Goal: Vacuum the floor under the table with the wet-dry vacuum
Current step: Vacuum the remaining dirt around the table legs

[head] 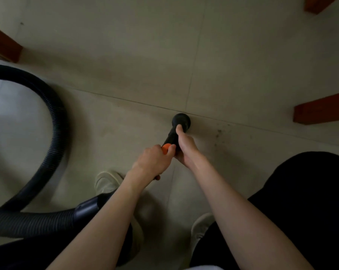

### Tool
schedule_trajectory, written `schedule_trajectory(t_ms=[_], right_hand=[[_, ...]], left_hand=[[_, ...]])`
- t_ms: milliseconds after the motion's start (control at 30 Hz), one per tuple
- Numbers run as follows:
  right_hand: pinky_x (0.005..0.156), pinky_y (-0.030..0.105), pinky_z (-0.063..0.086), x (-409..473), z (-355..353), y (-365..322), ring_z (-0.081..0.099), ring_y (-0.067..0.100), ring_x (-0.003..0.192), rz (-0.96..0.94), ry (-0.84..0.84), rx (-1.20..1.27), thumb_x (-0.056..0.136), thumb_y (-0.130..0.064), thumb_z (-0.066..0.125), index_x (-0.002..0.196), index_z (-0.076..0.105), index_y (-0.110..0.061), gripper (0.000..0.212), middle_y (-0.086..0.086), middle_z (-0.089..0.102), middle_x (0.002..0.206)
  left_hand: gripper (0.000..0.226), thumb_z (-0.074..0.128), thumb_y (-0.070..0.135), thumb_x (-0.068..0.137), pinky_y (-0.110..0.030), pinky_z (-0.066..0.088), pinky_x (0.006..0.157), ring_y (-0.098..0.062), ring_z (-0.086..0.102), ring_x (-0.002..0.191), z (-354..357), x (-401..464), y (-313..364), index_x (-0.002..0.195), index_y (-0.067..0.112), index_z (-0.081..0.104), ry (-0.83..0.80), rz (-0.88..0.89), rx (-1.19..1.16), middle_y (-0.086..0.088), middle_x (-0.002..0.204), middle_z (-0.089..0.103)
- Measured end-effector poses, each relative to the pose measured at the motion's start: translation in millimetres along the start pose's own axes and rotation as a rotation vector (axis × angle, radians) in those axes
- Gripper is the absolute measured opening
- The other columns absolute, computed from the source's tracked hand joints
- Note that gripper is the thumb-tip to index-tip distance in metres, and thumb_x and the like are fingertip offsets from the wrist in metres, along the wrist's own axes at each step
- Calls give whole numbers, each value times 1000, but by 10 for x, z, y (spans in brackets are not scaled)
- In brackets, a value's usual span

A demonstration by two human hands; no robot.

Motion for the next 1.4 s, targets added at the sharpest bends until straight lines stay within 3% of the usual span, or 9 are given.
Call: schedule_trajectory(t_ms=[267, 767, 933, 1167, 1267, 1400], right_hand=[[75, 36, 54, -25, -513, -131, 60, 29, 107, -29, 96, 38, 95, -50, 46, 133, 45, -5, 58, 15, 59, 121], [90, 42, 53, -125, -1079, -272, 59, 30, 109, -67, 145, 142, 96, -42, 51, 137, 41, -5, 56, 15, 57, 124], [94, 42, 51, -165, -1028, -312, 57, 30, 112, -91, 138, 111, 97, -40, 49, 130, 46, -3, 50, 15, 57, 124], [88, 35, 52, -117, -1077, -353, 59, 26, 106, -83, 150, 135, 97, -45, 46, 128, 48, -3, 52, 13, 59, 116], [78, 30, 52, -95, -1172, -355, 57, 22, 93, -83, 167, 180, 97, -47, 45, 126, 49, -2, 53, 9, 58, 102], [63, 26, 47, -71, -1339, -370, 58, 22, 89, -80, 227, 183, 96, -51, 44, 123, 53, -2, 57, 8, 59, 99]], left_hand=[[52, 29, 58, 94, -31, 58, 60, -17, 59, 46, 259, 18, 431, 95, 11, 50, 2, 77, 85, -8, 71, 62], [48, 28, 55, 96, -25, 51, 49, -15, 55, 42, 503, -26, 900, 81, 13, 47, -77, 165, 104, -7, 63, 61], [49, 30, 54, 96, -23, 49, 45, -16, 54, 44, 451, -15, 883, 85, 11, 50, -73, 122, 64, -8, 63, 60], [48, 29, 54, 97, -25, 50, 48, -17, 54, 43, 494, 40, 1010, 82, 13, 48, -72, 97, 99, -9, 64, 60], [49, 29, 54, 96, -25, 49, 47, -17, 55, 44, 569, 60, 1097, 82, 11, 49, -83, 109, 113, -10, 66, 61], [49, 30, 54, 95, -25, 50, 47, -17, 55, 43, 685, 80, 1224, 83, 11, 49, -100, 127, 111, -11, 67, 62]])
Point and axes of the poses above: each hand's wrist, its own x-axis towards the middle knuckle, its own z-axis out of the palm, y = z × x, the point moved 5 cm from there along x, towards the middle knuckle
